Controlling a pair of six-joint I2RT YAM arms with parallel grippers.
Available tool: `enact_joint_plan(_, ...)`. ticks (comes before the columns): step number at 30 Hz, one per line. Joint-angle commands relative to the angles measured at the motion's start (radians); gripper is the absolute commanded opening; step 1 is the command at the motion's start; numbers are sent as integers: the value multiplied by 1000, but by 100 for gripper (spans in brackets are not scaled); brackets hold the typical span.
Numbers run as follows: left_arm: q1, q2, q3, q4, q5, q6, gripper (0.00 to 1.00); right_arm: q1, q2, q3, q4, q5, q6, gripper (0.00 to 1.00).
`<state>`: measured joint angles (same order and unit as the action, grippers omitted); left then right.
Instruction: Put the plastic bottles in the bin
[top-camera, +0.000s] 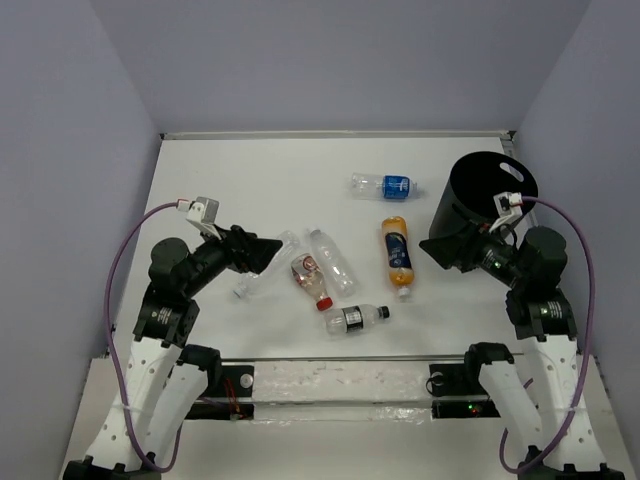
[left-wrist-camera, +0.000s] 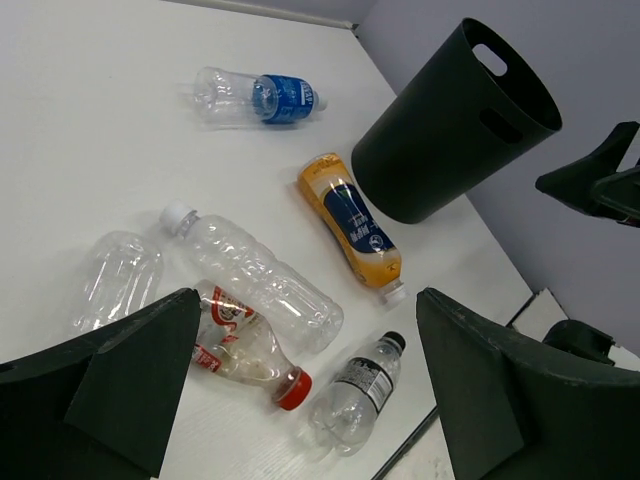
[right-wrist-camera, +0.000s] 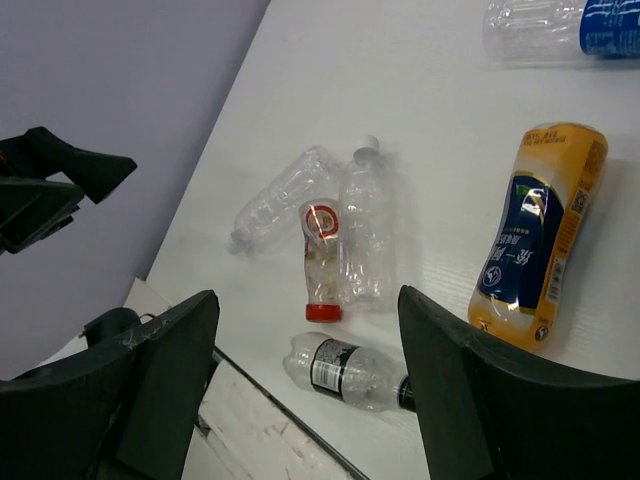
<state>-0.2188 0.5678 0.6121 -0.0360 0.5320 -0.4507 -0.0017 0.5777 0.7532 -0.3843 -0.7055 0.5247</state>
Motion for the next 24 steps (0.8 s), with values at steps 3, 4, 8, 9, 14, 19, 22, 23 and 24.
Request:
enact_joint_plan(3, -4, 0, 34, 41, 46, -43, 99, 140, 63, -20, 58, 147, 0, 80)
enact_joint_plan(4, -2, 6, 35, 38, 45, -51, 99, 167, 79, -20, 59, 216, -6, 81)
enact_joint_plan(8, -5, 29, 8, 45, 57, -66, 99, 337, 154, -35, 54, 438, -41, 84)
enact_joint_plan(9, -4, 32, -4, 57, 57, -72, 99, 386, 192, -41, 62, 486, -46, 84)
enact_joint_plan(14, -5, 87, -14, 53, 69, -63, 99, 433, 281, -3, 27, 685, -103, 86)
enact_joint_plan(19, -30, 104, -55, 54, 5, -101, 96, 442, 373, 37, -19, 804, -140, 86)
enact_joint_plan(22, -100, 103, -93, 84, -73, -163, 93, 465, 438, 47, -27, 874, -153, 87)
enact_joint_plan(23, -122, 107, -106, 91, -98, -174, 93, 465, 477, 61, -27, 888, -158, 87)
enact_joint_plan(24, -146, 110, -110, 93, -127, -183, 92, 477, 497, 70, -27, 897, -163, 87)
